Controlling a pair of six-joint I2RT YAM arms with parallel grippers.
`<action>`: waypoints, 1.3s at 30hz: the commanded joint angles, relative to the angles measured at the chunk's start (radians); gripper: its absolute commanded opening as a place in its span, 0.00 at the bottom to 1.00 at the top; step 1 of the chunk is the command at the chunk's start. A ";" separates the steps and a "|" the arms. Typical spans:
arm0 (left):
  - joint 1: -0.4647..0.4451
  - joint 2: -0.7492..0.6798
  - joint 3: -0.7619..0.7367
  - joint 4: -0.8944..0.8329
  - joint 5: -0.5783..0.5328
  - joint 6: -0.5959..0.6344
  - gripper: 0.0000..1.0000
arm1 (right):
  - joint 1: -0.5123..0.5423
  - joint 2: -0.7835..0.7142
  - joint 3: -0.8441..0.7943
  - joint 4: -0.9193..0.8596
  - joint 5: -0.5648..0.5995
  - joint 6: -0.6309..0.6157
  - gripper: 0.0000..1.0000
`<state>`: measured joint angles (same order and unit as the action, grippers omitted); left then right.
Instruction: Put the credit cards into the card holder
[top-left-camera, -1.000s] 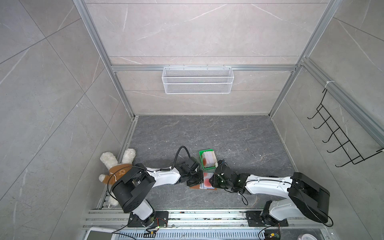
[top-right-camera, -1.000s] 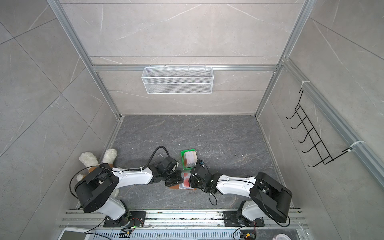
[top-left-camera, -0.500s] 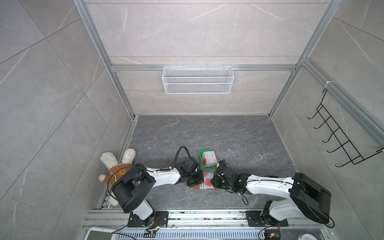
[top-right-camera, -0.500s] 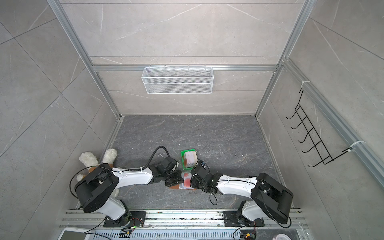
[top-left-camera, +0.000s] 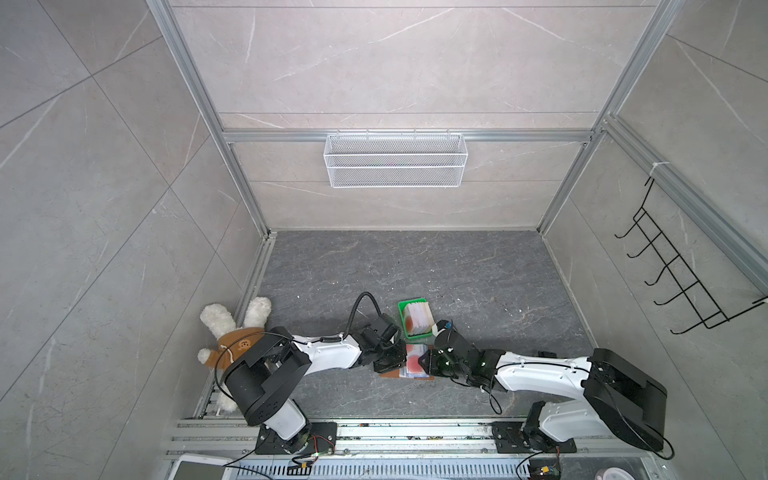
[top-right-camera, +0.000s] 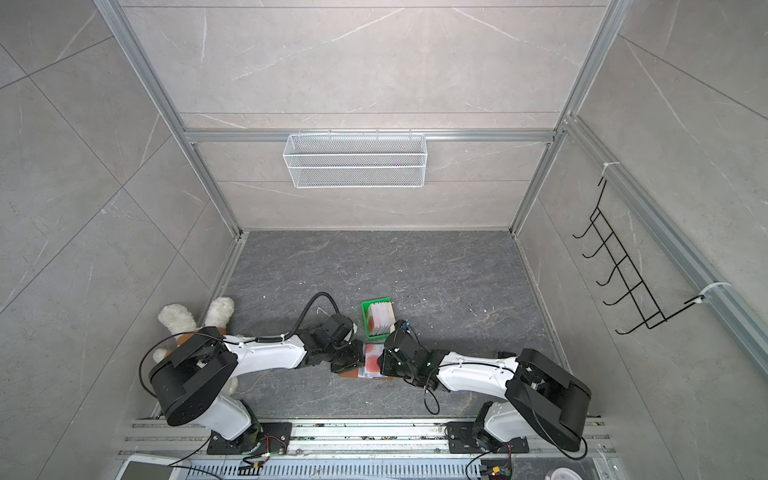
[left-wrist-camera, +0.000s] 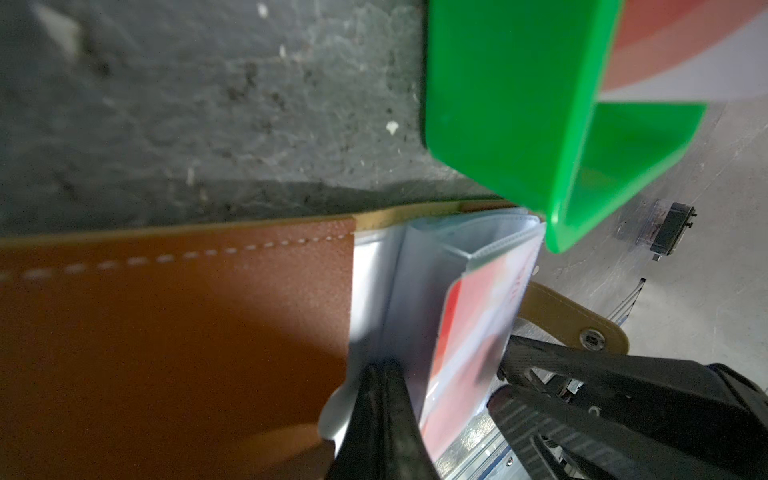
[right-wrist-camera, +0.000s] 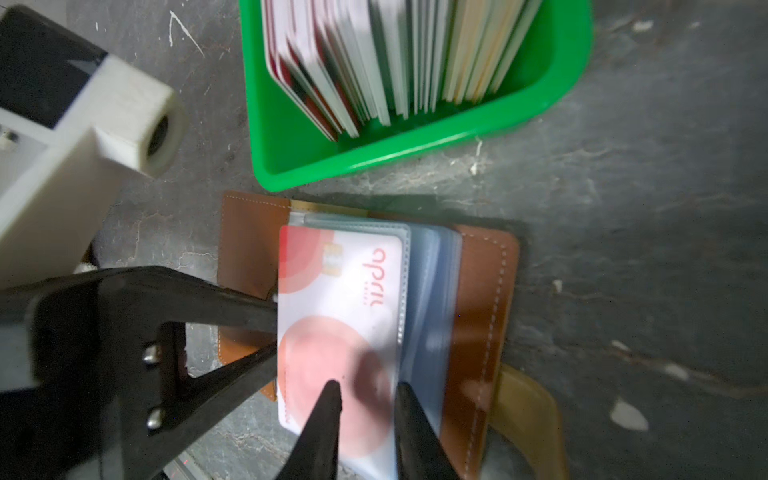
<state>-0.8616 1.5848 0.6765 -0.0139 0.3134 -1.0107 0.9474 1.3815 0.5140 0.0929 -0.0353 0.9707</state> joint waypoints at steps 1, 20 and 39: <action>-0.010 0.010 -0.003 -0.005 -0.005 0.004 0.00 | 0.003 -0.034 0.007 0.061 -0.033 -0.032 0.26; -0.010 0.010 0.009 -0.014 -0.006 0.006 0.00 | 0.092 -0.007 0.152 -0.090 0.052 -0.105 0.28; 0.045 -0.088 -0.107 0.106 0.040 -0.037 0.00 | 0.125 0.096 0.216 -0.080 -0.028 -0.133 0.34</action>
<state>-0.8341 1.5284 0.5884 0.0662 0.3264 -1.0298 1.0588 1.4525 0.6956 0.0193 -0.0296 0.8700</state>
